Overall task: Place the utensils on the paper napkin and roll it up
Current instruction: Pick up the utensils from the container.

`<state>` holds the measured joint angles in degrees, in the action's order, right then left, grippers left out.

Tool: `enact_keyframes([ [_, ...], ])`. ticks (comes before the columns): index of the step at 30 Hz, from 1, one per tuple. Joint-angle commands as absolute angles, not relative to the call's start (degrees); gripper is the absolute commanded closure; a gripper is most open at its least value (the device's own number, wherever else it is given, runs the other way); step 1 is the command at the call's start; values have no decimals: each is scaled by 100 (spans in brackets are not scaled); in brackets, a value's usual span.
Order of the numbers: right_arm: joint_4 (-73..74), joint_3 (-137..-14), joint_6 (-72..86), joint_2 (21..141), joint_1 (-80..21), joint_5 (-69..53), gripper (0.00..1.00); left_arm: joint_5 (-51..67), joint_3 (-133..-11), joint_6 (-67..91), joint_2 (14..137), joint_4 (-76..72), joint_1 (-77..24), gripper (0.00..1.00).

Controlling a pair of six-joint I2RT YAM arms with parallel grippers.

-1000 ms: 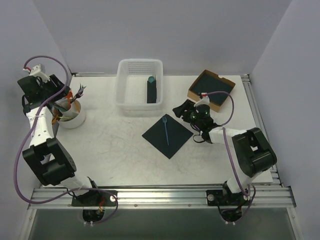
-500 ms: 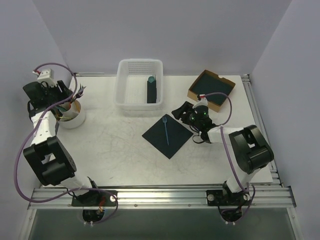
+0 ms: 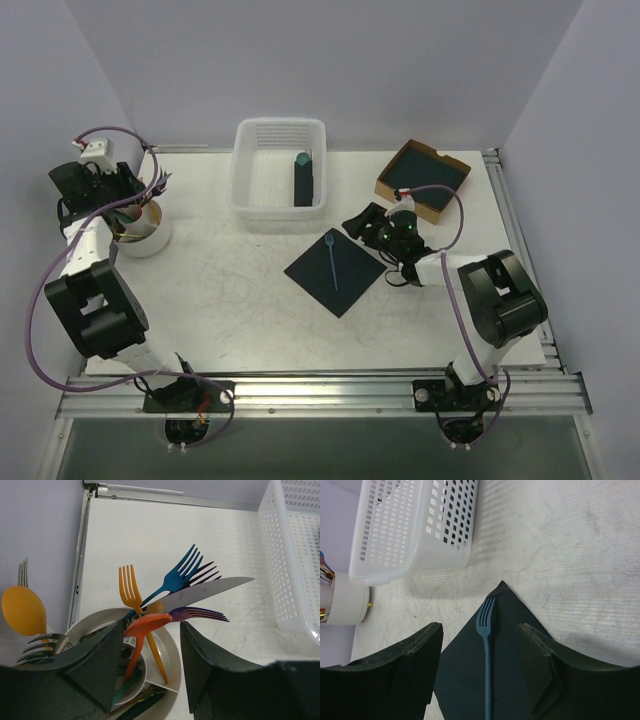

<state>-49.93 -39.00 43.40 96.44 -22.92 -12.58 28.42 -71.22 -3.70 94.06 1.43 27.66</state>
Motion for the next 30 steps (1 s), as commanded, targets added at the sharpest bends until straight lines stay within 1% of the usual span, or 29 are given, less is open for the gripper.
enact_keyframes([
  [1, -5256, -4060, 4350, 9677, -2259, -1345, 40, 2813, -7409, -545, 9422, -61, 2813, 43],
  [2, -5256, -4061, 4351, 9685, -2259, -1353, 40, 2708, -7383, -545, 9404, -96, 2813, 41],
  [5, -5265, -4052, 4359, 9703, -2241, -1380, 40, 2689, -7453, -597, 9466, -88, 2812, 41],
  [21, -5291, -4078, 4377, 9800, -2206, -1450, 40, 2865, -7497, -519, 9844, -167, 2813, 41],
  [22, -5291, -4087, 4386, 9800, -2206, -1450, 40, 2865, -7506, -510, 9844, -176, 2813, 43],
  [23, -5282, -4087, 4377, 9800, -2206, -1450, 40, 2891, -7523, -518, 9861, -176, 2812, 48],
  [25, -5282, -4096, 4386, 9809, -2189, -1459, 40, 2918, -7541, -501, 9870, -167, 2812, 54],
  [26, -5282, -4096, 4377, 9809, -2188, -1459, 40, 2909, -7541, -484, 9870, -158, 2812, 58],
  [30, -5282, -4104, 4386, 9826, -2197, -1485, 40, 2945, -7488, -431, 9782, -255, 2812, 64],
])
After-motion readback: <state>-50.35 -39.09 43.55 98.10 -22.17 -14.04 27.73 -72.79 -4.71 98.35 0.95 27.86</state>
